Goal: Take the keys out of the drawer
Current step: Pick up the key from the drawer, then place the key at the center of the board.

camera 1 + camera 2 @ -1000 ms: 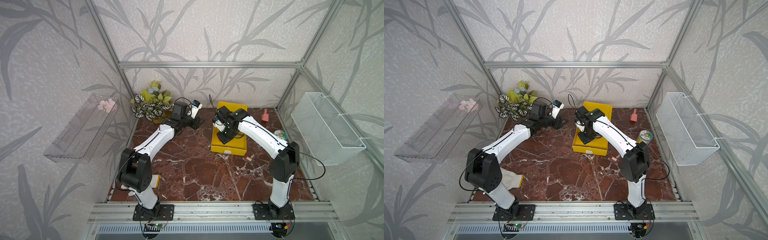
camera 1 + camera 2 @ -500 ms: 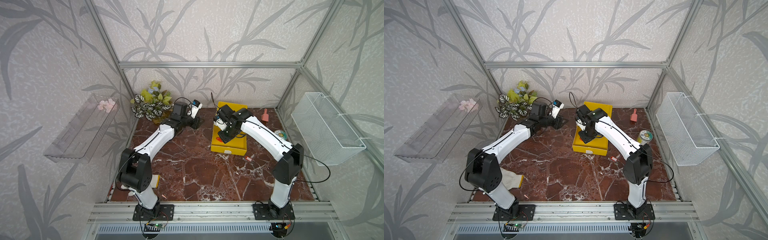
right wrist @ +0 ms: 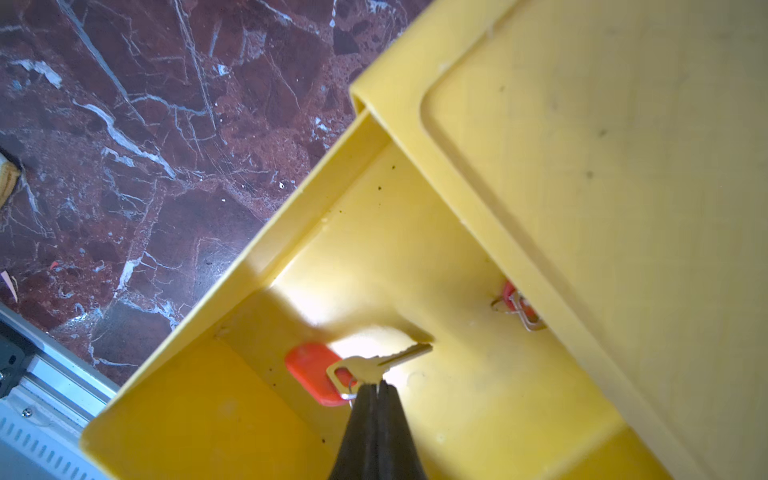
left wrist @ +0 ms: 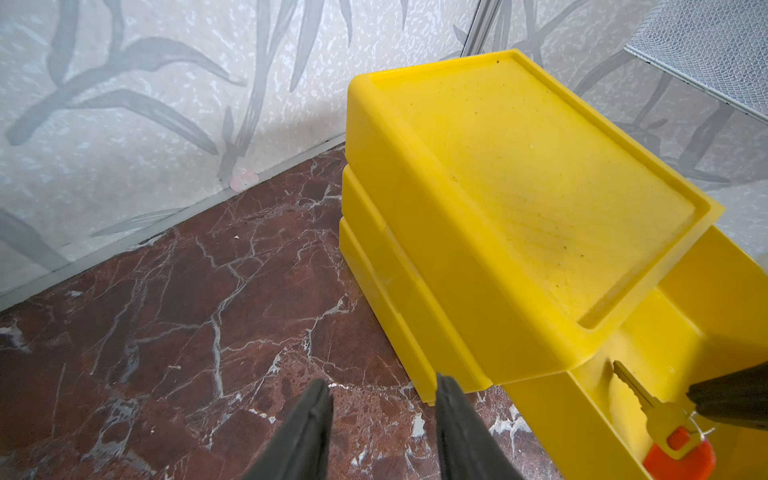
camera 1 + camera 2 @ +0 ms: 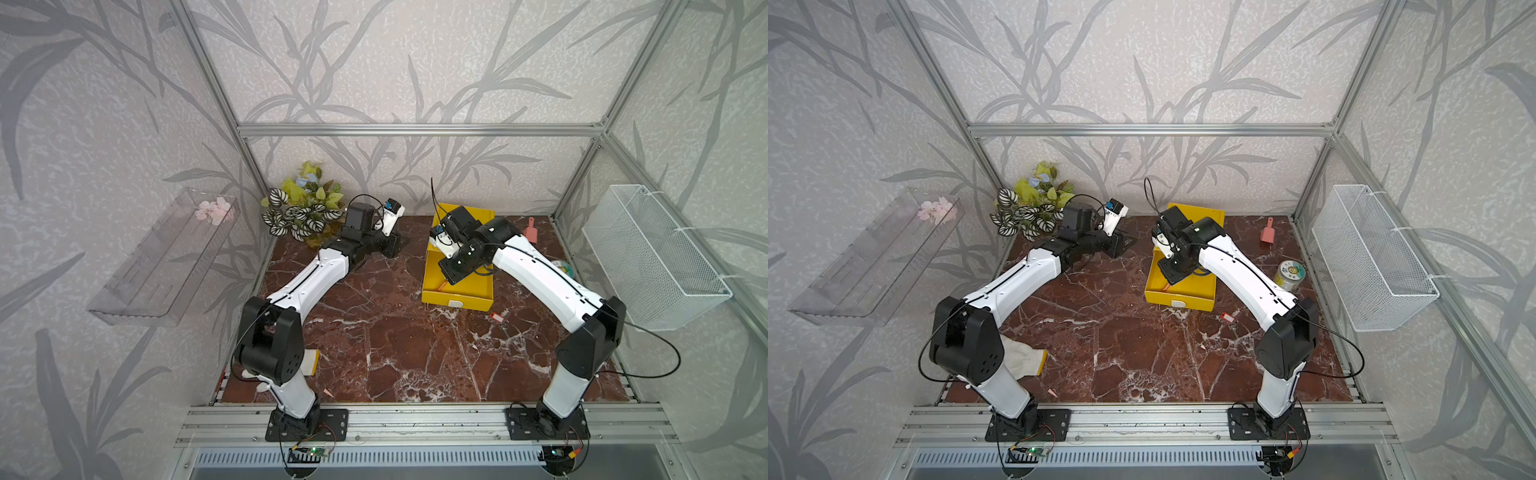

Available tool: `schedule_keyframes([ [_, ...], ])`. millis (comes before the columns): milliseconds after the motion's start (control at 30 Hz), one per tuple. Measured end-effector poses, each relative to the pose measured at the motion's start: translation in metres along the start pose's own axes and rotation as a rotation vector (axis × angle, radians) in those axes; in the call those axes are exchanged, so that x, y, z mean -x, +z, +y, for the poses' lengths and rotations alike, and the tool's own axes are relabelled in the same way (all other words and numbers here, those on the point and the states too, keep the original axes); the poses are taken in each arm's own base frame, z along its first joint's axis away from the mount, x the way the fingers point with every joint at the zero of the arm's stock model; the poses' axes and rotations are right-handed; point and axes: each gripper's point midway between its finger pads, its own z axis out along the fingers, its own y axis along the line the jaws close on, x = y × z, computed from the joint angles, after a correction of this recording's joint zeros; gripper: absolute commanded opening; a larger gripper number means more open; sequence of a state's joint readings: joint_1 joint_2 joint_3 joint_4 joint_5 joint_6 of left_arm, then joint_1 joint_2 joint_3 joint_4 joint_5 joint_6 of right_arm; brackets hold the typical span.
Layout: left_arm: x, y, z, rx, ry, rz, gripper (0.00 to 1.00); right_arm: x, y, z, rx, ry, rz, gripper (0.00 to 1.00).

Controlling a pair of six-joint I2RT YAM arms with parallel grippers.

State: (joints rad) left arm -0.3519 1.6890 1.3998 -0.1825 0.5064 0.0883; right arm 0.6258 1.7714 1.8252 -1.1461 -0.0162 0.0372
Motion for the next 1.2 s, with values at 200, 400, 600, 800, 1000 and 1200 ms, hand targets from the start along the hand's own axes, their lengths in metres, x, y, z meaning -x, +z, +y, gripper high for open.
schedule_keyframes([
  [200,0.024,-0.006,-0.001,0.003,0.027,-0.050,0.43,0.009,-0.023,-0.006,-0.028,0.032,-0.104,0.00],
  [400,0.058,-0.013,-0.002,0.004,0.056,-0.122,0.43,0.022,-0.057,-0.011,-0.042,0.082,-0.240,0.00],
  [600,0.099,-0.011,0.003,0.021,0.091,-0.161,0.42,0.040,-0.092,-0.029,-0.092,0.170,-0.347,0.00],
  [800,0.105,-0.012,-0.008,0.006,0.132,-0.154,0.43,0.040,-0.133,-0.062,-0.164,0.334,-0.429,0.00],
  [1000,0.094,-0.001,-0.038,-0.030,0.201,-0.102,0.43,-0.003,-0.155,-0.105,-0.269,0.567,-0.388,0.00],
  [1200,0.088,0.001,-0.062,-0.054,0.252,-0.074,0.43,-0.068,-0.143,-0.139,-0.328,0.813,-0.275,0.00],
])
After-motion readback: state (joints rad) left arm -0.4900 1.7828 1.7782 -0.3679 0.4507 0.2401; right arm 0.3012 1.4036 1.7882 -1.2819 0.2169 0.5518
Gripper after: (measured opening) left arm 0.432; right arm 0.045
